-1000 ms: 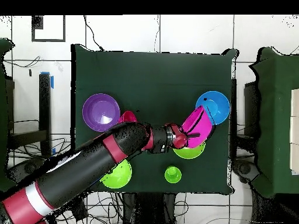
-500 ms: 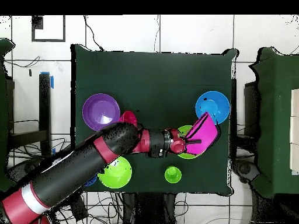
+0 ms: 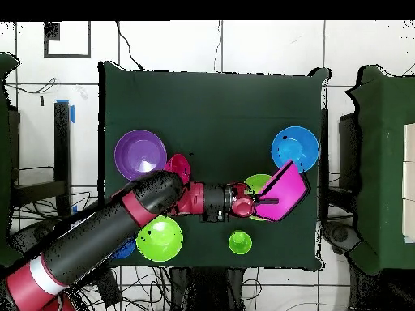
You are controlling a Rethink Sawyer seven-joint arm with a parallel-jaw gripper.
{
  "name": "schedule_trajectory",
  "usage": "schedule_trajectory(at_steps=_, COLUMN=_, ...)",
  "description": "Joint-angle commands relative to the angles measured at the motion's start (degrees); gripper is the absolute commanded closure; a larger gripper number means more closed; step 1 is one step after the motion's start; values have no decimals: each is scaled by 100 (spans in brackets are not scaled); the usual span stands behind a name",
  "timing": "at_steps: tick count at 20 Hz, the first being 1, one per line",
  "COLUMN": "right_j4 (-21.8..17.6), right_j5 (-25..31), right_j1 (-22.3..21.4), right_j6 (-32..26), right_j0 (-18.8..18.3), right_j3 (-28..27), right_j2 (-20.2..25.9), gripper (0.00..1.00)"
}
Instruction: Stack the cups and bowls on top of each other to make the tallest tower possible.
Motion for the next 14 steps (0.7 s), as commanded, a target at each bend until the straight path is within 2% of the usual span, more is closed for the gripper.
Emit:
schedule_trajectory(at_steps=1, right_j4=-10, right_j5=291, right_j1=357, right_j6=928, right_j0=13, right_j3=-898, right_j2=223, gripper=100)
schedule_trajectory(at_steps=12, right_j4=230, right_j5=-321, right_j1=224, right_j6=957, right_j0=-53, right_j3=-971, right_j2=654, gripper=100)
schedule_trajectory(at_steps=14, right_j4=245, right_j5=-514, right_j1=85, right_j6=848, right_j0=-61, right_j3=-927, right_j2=898, gripper=100)
